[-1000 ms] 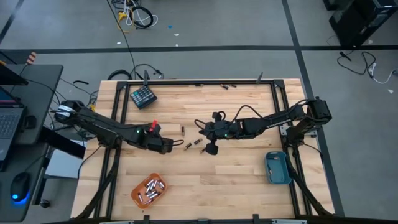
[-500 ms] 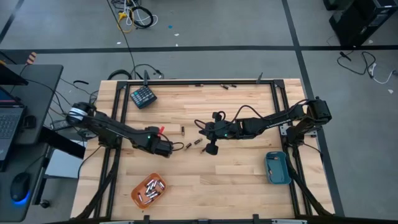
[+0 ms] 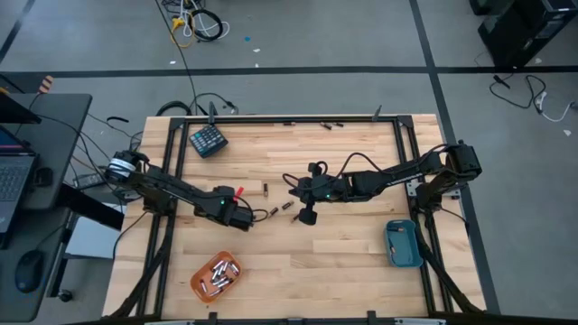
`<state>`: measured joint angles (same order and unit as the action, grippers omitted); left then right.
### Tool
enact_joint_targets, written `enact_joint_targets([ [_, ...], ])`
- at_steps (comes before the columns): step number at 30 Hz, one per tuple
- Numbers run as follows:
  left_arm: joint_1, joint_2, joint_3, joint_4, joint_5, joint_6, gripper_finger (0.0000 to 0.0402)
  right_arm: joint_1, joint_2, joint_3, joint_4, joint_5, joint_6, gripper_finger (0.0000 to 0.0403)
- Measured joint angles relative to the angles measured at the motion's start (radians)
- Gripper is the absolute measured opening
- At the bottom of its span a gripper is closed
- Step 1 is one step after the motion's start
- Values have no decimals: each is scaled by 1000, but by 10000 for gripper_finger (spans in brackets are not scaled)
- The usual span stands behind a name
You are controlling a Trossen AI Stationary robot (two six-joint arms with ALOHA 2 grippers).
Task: Sort batteries
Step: Put the black battery into the blue bin
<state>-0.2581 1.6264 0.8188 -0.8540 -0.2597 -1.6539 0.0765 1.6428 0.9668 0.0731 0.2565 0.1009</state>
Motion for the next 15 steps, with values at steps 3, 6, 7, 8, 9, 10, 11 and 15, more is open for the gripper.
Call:
enact_joint_targets([
  [3, 0, 1, 0, 2, 3, -2, 210, 0, 0, 0, 0, 0, 0, 1],
  [6, 0, 2, -1, 7, -7, -19, 177, 0, 0, 0, 0, 0, -2, 1],
  [7, 0, 2, -1, 9, -10, -22, 164, 0, 0, 0, 0, 0, -5, 0],
  [8, 0, 2, -1, 10, -11, -22, 149, 0, 0, 0, 0, 0, -7, 0],
  [9, 0, 3, -1, 10, -12, -22, 134, 0, 0, 0, 0, 0, -7, 1],
  [10, 0, 3, -1, 9, -13, -22, 118, 0, 0, 0, -1, 0, -7, 1],
  [11, 0, 3, -1, 6, -13, -22, 103, 0, 0, 0, -1, 0, -7, 1],
  [15, 0, 7, -3, -6, -17, -5, 40, 0, 0, 0, -1, 0, -7, 1],
])
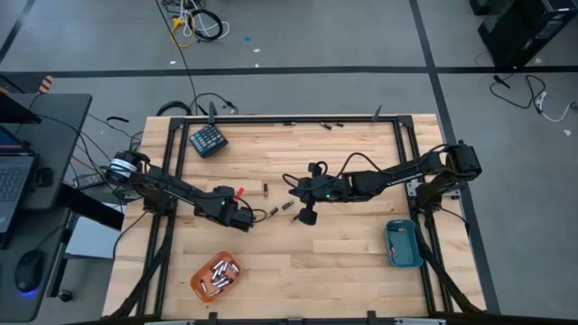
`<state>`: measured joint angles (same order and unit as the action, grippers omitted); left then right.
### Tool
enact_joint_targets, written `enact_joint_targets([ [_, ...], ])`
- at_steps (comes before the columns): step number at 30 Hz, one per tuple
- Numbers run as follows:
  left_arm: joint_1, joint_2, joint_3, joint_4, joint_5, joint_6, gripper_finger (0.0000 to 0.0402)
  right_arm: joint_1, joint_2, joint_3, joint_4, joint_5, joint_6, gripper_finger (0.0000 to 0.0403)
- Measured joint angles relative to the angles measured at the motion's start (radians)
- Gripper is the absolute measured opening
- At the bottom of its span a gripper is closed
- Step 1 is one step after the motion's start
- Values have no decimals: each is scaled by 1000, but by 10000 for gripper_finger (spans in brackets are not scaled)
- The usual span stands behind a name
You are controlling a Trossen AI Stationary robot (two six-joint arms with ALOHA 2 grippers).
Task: Sort batteries
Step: Put the black battery into the blue bin
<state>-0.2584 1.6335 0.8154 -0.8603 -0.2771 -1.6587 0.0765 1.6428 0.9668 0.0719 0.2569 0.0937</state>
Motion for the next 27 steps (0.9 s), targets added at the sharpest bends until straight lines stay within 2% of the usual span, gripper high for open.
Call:
enact_joint_targets([
  [3, -5, 12, 1, -8, -6, 26, 11, 0, 0, 0, -1, 0, 0, 1],
  [8, -15, 23, 2, -4, -17, 57, 14, 0, 0, 0, -9, 0, -10, 1],
  [19, -66, -49, 72, -74, -62, 114, 6, 0, 0, 0, -31, 0, -8, 1],
  [23, -98, -93, 120, -68, -151, 200, 6, 1, 0, 0, -26, 0, -9, 0],
  [27, -156, -158, 184, -30, -333, 408, 6, 20, 0, 0, 10, 1, -32, 0],
])
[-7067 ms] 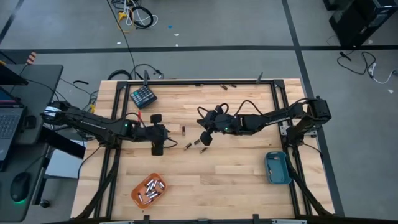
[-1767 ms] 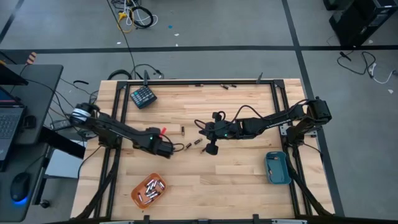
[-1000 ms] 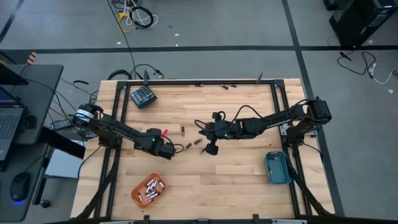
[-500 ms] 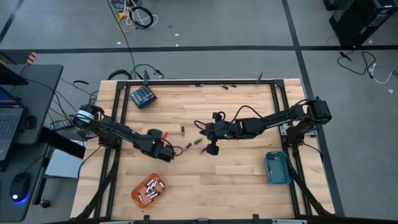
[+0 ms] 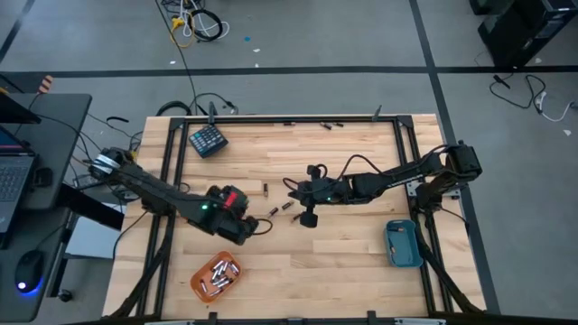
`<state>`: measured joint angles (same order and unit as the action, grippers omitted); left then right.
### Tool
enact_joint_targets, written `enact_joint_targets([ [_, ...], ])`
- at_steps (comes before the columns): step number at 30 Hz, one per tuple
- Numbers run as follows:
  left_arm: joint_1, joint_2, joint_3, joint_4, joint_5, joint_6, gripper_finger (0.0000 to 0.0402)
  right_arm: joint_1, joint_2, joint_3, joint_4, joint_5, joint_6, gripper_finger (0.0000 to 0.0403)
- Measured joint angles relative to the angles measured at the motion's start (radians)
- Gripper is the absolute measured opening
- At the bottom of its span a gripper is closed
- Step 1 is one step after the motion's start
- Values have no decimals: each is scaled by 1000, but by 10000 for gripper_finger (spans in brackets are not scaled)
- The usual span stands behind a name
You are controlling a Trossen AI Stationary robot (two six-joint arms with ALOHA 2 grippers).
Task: Sort batteries
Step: Put the black battery into the blue bin
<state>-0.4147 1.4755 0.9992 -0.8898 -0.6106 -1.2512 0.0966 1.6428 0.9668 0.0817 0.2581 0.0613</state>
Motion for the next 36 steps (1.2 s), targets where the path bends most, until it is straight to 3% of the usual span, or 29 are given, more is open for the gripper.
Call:
enact_joint_targets([
  [5, -85, -66, 9, 250, -214, 475, 5, 43, -23, -1, 200, -65, -74, 0],
  [10, -153, -87, 9, 491, -319, 879, 5, 125, -36, 1, 428, -97, -306, 0],
  [15, -193, -90, 0, 763, -314, 1243, 5, 202, -27, 0, 614, -101, -505, 0],
  [20, -202, -93, -164, 1260, -114, 1556, 5, 266, -35, 0, 736, -78, -607, 0],
  [23, -184, -84, -271, 1576, -32, 1635, 5, 305, -37, 1, 753, -78, -623, 1],
  [25, -182, -78, -330, 1670, -23, 1649, 5, 331, -36, 1, 733, -74, -623, 3],
  [31, -182, -78, -382, 1748, 8, 1711, 5, 404, -25, 0, 707, 121, -642, 35],
  [36, -162, -73, -381, 1782, 83, 1813, 4, 400, -24, 0, 711, 132, -589, 75],
])
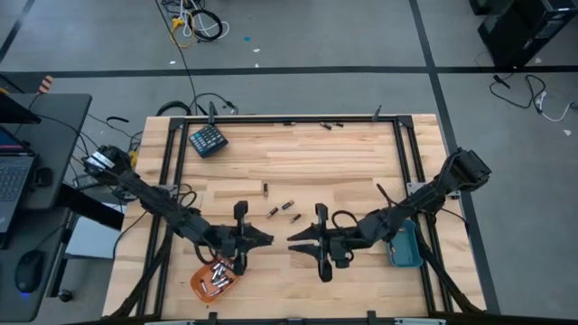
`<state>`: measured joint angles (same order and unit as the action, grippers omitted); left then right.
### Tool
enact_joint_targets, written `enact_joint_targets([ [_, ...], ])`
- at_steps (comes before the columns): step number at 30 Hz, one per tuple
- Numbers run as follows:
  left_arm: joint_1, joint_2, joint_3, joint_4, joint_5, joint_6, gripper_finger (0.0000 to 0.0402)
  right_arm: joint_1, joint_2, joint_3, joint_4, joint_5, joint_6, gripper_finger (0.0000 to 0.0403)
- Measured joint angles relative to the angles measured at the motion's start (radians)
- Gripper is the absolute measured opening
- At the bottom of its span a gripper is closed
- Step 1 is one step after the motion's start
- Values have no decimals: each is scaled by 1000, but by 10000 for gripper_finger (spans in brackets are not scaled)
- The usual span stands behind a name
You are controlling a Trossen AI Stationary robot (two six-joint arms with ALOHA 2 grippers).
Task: Sort batteries
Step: Put the black battery into the blue bin
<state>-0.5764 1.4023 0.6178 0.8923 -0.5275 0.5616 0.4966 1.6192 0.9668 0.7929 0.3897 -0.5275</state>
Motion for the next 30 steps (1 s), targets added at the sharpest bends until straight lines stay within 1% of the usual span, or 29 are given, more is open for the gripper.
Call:
enact_joint_targets([
  [3, 45, 13, 1, 66, 74, 11, 4, -24, 0, 0, -4, -17, 41, 94],
  [6, 91, 55, 1, 149, 138, 11, 4, -42, 0, 0, -6, -35, 59, 107],
  [12, 125, 135, 4, 274, 163, 39, 4, -48, 0, 0, -37, -43, 60, 111],
  [16, 138, 163, 56, 245, 165, 61, 4, -56, 0, 0, -52, -42, 64, 108],
  [21, 145, 192, 115, 178, 160, 91, 4, -59, 0, 0, -61, -7, 64, 108],
  [25, 144, 192, 119, 181, 166, 93, 4, -59, 0, 0, -77, 0, 63, 104],
  [30, 144, 192, 119, 180, 160, 91, 4, -57, 0, 0, -84, 2, 61, 86],
])
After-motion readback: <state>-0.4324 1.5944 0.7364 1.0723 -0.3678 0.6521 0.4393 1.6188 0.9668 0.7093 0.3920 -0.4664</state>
